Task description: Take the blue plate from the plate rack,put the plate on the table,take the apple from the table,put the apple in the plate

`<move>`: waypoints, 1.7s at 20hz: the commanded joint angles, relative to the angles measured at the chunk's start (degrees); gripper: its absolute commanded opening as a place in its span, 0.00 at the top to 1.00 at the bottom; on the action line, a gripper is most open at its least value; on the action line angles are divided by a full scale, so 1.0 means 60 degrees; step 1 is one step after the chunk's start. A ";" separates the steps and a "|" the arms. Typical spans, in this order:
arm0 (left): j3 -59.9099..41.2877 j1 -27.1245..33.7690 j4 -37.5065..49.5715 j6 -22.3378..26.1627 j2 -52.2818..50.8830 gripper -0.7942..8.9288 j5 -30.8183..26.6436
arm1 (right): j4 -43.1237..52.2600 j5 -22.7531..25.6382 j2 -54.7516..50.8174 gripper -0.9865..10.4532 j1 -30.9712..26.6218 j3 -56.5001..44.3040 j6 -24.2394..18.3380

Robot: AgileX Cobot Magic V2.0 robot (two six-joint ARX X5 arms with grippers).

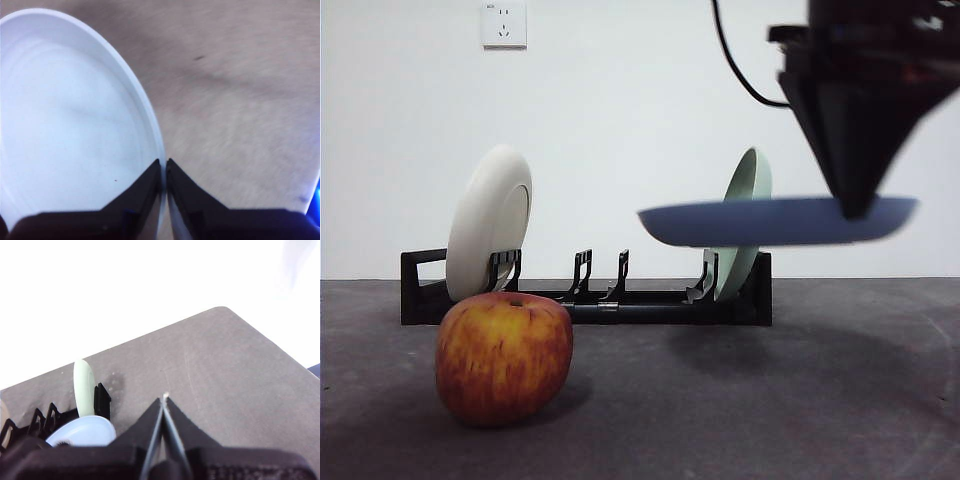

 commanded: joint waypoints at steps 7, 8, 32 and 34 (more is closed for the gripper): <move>-0.0994 -0.0248 0.1162 0.0634 -0.0018 0.93 0.0251 | -0.0211 -0.0182 -0.0040 0.91 0.0007 -0.0007 -0.0073; -0.1064 -0.0248 0.1249 0.0656 -0.0018 0.93 0.0295 | -0.0211 -0.0182 -0.0040 0.91 0.0007 -0.0004 -0.0073; -0.2932 -0.0029 0.3315 0.1188 0.0186 0.93 0.0357 | -0.0211 -0.0678 -0.0036 0.91 0.0007 -0.0007 -0.0062; -0.2932 -0.0018 0.3442 0.1184 0.0186 0.93 0.0412 | -0.0211 -0.0678 -0.0036 0.91 0.0007 -0.0007 -0.0062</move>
